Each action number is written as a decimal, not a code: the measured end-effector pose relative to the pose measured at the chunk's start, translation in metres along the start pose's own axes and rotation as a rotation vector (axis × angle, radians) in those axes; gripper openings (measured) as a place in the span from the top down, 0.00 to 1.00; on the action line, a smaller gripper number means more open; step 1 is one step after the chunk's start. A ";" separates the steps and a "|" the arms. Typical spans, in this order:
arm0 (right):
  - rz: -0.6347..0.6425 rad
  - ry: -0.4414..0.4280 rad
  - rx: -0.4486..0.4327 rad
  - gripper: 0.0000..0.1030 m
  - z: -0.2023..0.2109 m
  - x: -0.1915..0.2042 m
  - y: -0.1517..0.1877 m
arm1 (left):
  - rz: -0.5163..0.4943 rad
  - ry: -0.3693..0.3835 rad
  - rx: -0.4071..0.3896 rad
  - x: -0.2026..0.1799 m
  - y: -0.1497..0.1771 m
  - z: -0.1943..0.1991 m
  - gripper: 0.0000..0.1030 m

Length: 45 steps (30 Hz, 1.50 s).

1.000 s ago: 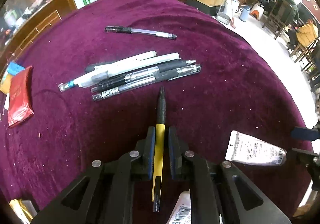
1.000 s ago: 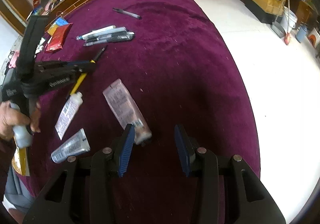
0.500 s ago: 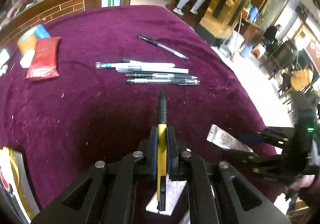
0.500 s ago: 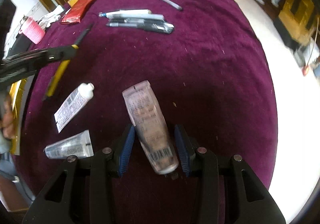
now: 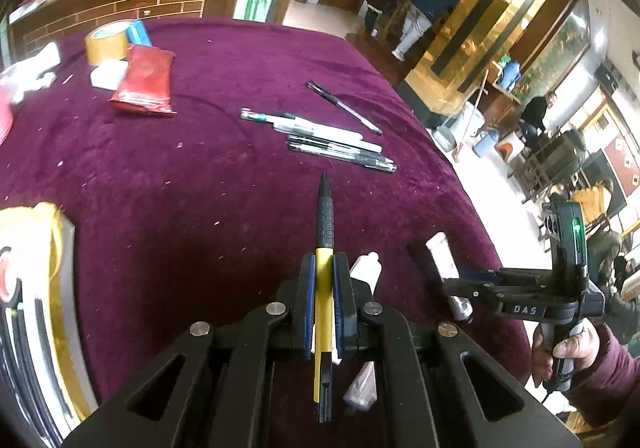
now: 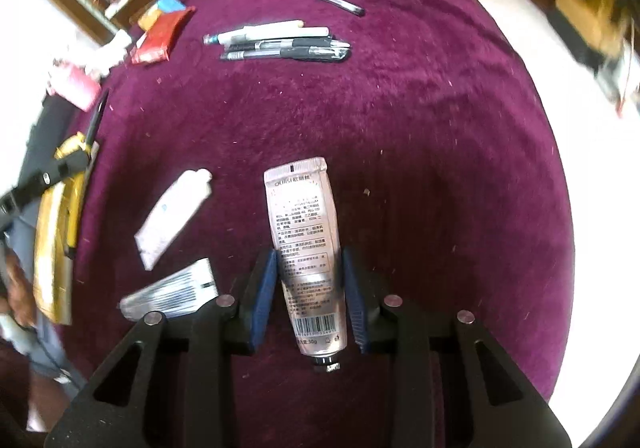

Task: Organize objects
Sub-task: 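Grasp the beige flower-print tube with the right gripper while the left grasps the yellow pen, then lift the tube and yellow pen and carry them toward the tray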

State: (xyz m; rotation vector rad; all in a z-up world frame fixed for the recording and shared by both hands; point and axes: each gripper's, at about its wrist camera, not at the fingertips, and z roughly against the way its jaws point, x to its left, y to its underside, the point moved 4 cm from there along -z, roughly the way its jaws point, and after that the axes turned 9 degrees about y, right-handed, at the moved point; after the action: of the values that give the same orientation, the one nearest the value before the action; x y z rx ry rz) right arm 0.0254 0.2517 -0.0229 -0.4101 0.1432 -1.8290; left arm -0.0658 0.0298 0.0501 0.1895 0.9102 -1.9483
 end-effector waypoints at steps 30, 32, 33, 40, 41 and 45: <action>-0.210 0.067 0.010 0.67 0.012 0.062 0.011 | 0.163 0.068 -0.170 0.081 0.064 0.154 0.95; -0.240 0.032 0.047 0.67 0.009 0.064 0.024 | 0.168 0.082 -0.170 0.085 0.064 0.155 0.95; -0.283 0.019 0.052 0.67 0.008 0.060 0.027 | 0.170 0.088 -0.171 0.086 0.065 0.154 0.95; -0.346 0.149 0.029 0.67 -0.009 0.045 0.008 | 0.170 0.125 -0.141 0.090 0.063 0.142 0.95; -0.317 0.181 0.036 0.65 -0.015 0.049 0.003 | 0.168 0.126 -0.137 0.090 0.064 0.141 0.95; -0.192 0.322 -0.021 0.60 -0.022 0.067 -0.013 | 0.158 0.124 -0.131 0.090 0.065 0.143 0.95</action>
State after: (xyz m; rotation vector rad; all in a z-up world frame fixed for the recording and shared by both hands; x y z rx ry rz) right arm -0.0101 0.1894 -0.0259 -0.1435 0.3550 -2.0758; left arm -0.0290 -0.1452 0.0753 0.2993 1.0675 -1.7406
